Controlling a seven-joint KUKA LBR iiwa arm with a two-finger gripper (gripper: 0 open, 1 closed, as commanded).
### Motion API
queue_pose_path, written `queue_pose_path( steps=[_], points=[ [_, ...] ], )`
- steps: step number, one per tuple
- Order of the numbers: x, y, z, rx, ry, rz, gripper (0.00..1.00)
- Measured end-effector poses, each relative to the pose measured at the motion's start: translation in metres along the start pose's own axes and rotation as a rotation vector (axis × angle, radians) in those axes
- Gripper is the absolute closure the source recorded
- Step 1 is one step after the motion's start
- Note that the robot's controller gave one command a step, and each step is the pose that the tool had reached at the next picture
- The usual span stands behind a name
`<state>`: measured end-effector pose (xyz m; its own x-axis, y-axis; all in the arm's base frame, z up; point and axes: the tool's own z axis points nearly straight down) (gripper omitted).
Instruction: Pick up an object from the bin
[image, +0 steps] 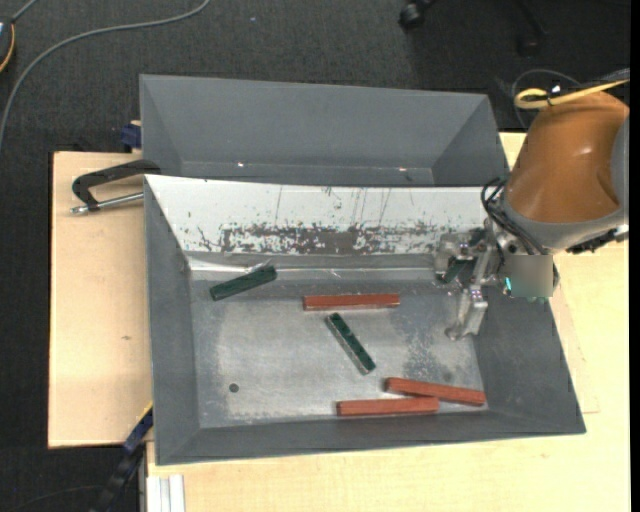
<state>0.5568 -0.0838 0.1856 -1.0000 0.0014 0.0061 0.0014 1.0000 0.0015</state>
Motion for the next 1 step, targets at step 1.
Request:
queue_pose_path(
  steps=[1],
  points=[
    [0.0421, -0.0011, 0.1177, 0.0, -0.003, -0.202, 0.0]
  ],
)
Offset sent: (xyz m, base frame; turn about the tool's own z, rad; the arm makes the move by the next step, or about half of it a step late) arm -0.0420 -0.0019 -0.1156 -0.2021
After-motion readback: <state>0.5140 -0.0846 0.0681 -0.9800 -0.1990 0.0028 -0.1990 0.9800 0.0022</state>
